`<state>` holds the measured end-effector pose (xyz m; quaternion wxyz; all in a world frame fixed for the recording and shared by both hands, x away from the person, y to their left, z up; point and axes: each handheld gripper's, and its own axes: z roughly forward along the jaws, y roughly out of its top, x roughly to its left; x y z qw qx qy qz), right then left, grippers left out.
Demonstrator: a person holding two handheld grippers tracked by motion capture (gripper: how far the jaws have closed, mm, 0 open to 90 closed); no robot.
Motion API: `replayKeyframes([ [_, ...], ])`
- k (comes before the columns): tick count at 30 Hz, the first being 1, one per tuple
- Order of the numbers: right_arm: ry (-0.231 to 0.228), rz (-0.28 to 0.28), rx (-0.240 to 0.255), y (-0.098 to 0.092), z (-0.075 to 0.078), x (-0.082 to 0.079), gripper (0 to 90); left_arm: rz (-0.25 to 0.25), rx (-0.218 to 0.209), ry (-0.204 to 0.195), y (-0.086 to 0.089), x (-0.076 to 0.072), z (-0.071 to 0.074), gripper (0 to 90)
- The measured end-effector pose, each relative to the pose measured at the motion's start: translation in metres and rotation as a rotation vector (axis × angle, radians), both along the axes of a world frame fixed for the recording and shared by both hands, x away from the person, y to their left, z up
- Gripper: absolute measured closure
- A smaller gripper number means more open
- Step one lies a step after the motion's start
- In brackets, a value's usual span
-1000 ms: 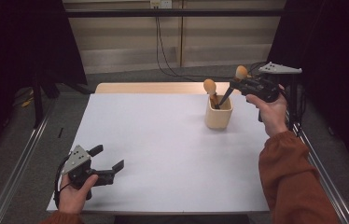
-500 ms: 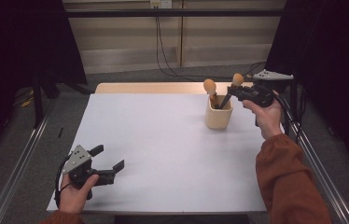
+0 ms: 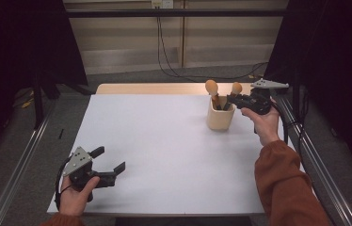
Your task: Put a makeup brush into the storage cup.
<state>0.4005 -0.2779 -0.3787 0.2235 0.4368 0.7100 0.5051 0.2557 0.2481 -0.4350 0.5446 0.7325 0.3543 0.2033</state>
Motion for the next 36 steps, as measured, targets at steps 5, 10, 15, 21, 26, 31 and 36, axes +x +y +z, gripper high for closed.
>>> replayKeyframes([
  [5, 0.016, -0.012, -0.017, 0.003, -0.007, -0.002, 73.3, 0.000, 0.000, -0.005, 0.001, -0.002, 0.001, 2.6],
  [10, 0.020, -0.015, -0.012, 0.003, -0.011, -0.001, 73.2, 0.000, -0.004, -0.007, 0.001, -0.003, 0.000, 2.6],
  [15, 0.017, -0.007, -0.011, 0.007, -0.014, 0.002, 73.1, -0.008, -0.001, -0.010, 0.000, -0.003, 0.000, 2.6],
  [21, 0.024, -0.011, 0.006, 0.006, -0.020, 0.002, 71.0, -0.007, 0.001, -0.009, 0.001, -0.003, 0.000, 2.6],
  [26, 0.011, -0.033, 0.016, 0.001, -0.022, 0.001, 56.8, 0.002, 0.005, -0.008, 0.001, -0.002, 0.000, 2.6],
  [31, -0.001, -0.051, 0.036, -0.002, -0.022, -0.003, 32.3, -0.001, 0.008, -0.007, 0.001, -0.002, -0.001, 2.6],
  [36, -0.003, -0.053, 0.040, -0.004, -0.021, -0.008, 17.2, -0.002, 0.006, -0.006, 0.001, -0.002, -0.001, 2.6],
])
